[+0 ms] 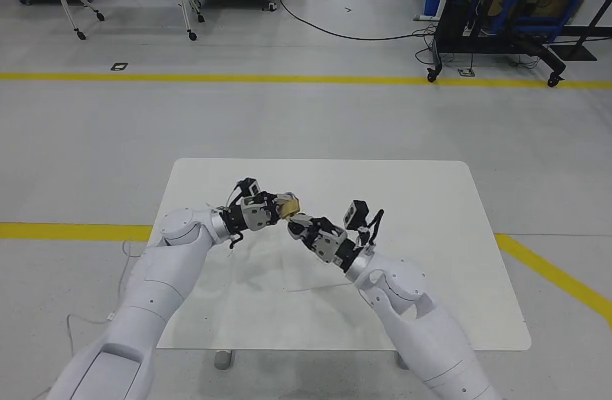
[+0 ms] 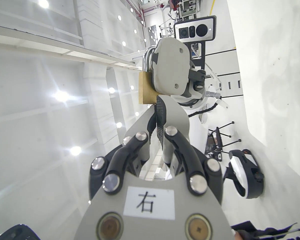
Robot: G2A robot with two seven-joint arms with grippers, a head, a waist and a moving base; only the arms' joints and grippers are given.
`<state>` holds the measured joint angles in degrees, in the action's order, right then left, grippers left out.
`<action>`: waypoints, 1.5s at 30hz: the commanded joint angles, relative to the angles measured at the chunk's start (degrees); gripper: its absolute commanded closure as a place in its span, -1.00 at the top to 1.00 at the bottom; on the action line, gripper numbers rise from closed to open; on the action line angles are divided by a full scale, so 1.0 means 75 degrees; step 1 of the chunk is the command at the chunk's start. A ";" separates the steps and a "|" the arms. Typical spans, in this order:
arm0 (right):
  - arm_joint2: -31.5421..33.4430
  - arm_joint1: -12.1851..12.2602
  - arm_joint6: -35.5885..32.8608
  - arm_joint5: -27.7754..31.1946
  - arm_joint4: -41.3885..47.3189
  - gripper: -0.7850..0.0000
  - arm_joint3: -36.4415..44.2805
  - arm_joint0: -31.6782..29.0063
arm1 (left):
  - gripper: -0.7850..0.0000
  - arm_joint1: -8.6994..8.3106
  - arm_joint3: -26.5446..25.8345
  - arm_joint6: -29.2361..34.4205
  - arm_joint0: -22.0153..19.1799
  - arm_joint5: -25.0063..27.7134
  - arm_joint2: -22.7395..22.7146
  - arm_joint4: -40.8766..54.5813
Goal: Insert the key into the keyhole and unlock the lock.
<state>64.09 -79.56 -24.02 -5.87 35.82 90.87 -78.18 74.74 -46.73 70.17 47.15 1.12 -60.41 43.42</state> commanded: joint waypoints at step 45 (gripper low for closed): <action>0.2185 0.0468 0.0256 -0.0603 0.0020 1.00 0.1949 -0.1288 | -1.00 -0.0459 -0.2521 -0.2085 0.0941 0.1025 -0.0243 -0.3931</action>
<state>79.74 -76.20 -22.96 -10.82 37.90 103.89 -86.98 71.32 -65.24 54.98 54.28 9.17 -62.92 16.37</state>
